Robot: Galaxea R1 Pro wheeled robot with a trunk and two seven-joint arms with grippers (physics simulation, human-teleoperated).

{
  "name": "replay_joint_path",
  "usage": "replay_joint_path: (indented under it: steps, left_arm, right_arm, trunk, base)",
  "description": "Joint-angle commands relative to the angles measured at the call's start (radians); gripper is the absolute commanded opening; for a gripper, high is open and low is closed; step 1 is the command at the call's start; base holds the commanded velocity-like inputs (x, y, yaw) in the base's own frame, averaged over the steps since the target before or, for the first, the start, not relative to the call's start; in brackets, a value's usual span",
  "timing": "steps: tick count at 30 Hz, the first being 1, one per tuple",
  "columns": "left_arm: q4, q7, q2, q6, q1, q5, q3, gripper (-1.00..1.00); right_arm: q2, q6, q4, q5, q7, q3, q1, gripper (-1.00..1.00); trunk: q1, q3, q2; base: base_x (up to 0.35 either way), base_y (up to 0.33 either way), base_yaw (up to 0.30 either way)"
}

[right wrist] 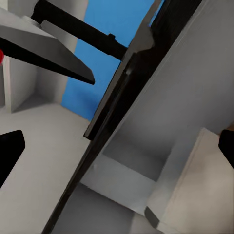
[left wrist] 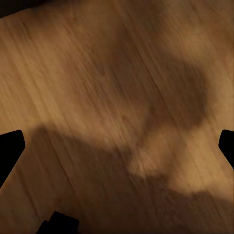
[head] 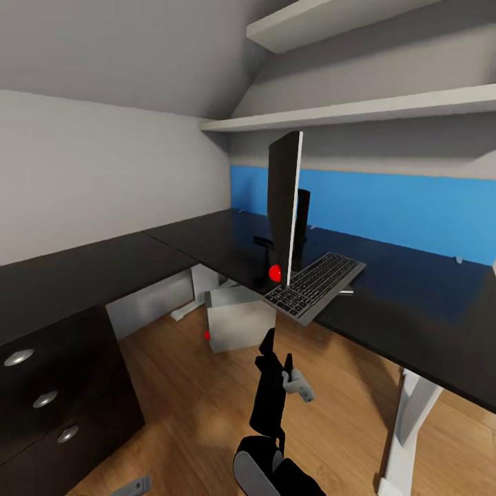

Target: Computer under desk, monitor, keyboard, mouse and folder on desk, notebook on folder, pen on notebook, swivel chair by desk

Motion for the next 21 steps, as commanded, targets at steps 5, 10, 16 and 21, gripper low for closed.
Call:
replay_joint_path:
  steps: [5, 10, 16, 21]
  left_arm:
    - [-0.001, 0.007, 0.0, 0.004, 0.0, 0.01, 0.0, 1.0]
    - [-0.001, 0.007, 0.0, 0.004, 0.0, 0.01, 0.0, 1.0]
    - [-0.001, 0.007, 0.0, 0.004, 0.0, 0.01, 0.0, 1.0]
    - [0.0, 0.006, 0.0, 0.005, 0.0, 0.01, 0.0, 1.0]
  right_arm:
    - [0.0, -0.003, -0.024, 0.005, -0.008, 0.004, -0.001, 1.0]
    - [0.0, -0.003, -0.031, 0.005, -0.01, -0.001, -0.001, 1.0]
    - [0.0, -0.003, -0.031, -0.069, -0.012, -0.003, -0.001, 1.0]
    - [0.0, -0.003, -0.032, -0.183, -0.01, -0.002, -0.001, 1.0]
  trunk:
    - [0.019, -0.017, -0.036]
    - [0.038, -0.032, -0.071]
    - [0.038, -0.032, -0.071]
    - [0.038, -0.032, -0.071]
  base:
    - [0.0, 0.0, 0.0]
    - [0.0, 0.0, 0.0]
    - [0.0, 0.0, 0.0]
    - [0.0, 0.0, 0.0]
